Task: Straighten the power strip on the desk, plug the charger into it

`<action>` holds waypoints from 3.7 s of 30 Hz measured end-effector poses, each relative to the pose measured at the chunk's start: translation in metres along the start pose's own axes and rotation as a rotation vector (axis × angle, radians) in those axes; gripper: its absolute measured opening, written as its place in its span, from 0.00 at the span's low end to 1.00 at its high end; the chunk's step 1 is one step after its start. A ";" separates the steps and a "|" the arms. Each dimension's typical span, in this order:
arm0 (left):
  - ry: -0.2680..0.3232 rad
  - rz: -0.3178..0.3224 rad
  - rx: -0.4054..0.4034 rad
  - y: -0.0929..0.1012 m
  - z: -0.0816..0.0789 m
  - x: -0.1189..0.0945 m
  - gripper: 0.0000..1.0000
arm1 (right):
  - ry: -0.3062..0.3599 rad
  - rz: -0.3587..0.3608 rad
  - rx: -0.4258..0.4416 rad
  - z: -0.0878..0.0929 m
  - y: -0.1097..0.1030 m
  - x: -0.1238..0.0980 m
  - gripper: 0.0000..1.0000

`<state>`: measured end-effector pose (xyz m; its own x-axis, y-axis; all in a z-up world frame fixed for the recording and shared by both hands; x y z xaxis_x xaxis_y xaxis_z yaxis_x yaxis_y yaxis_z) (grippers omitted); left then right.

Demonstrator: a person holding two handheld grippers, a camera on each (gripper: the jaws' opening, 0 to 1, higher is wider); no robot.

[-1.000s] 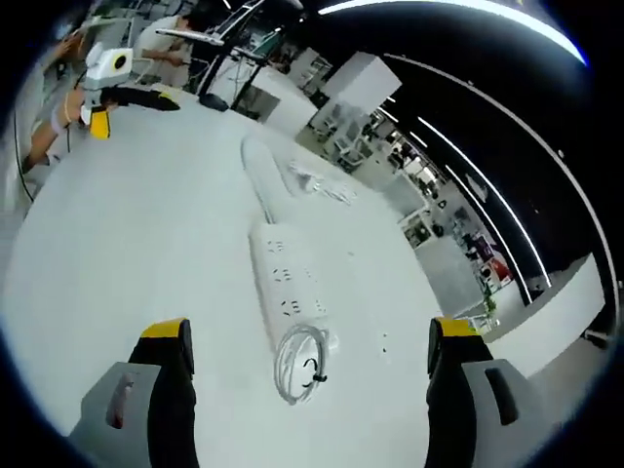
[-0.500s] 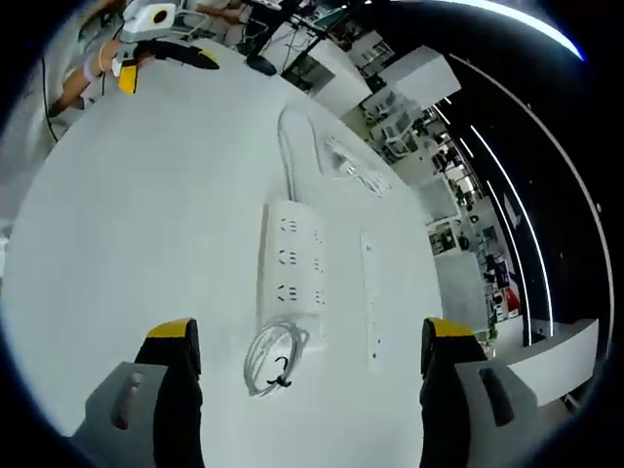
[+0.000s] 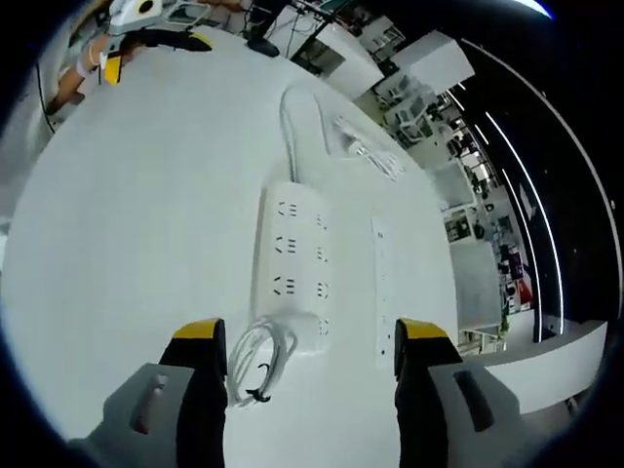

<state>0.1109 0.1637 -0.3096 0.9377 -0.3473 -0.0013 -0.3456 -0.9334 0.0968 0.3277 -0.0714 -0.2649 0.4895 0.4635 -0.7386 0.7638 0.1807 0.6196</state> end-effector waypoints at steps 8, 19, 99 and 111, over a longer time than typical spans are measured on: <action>0.004 -0.002 0.001 0.000 -0.003 0.000 0.97 | -0.040 -0.034 0.012 0.007 -0.001 0.014 0.58; 0.002 -0.006 0.002 -0.001 -0.002 -0.001 0.97 | -0.068 -0.061 0.024 0.015 -0.006 0.027 0.49; -0.015 -0.011 0.011 -0.002 0.001 0.015 0.97 | -0.294 -0.197 0.132 0.027 -0.023 0.050 0.26; -0.019 -0.009 0.008 -0.003 0.004 0.016 0.97 | -0.259 -0.203 0.139 0.026 -0.026 0.048 0.29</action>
<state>0.1267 0.1609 -0.3134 0.9399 -0.3408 -0.0208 -0.3377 -0.9370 0.0891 0.3423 -0.0766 -0.3238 0.3988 0.1918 -0.8968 0.8976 0.1185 0.4245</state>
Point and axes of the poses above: the point that each gripper's makers call its tool centre point, and the gripper's own axes: x roughly forward along the fingers, y roughly to its right, z roughly out of its underside, the point moved 2 cm from there along -x, roughly backward along the fingers, and after that the axes turned 2 degrees about -x, right-handed, at the moved point
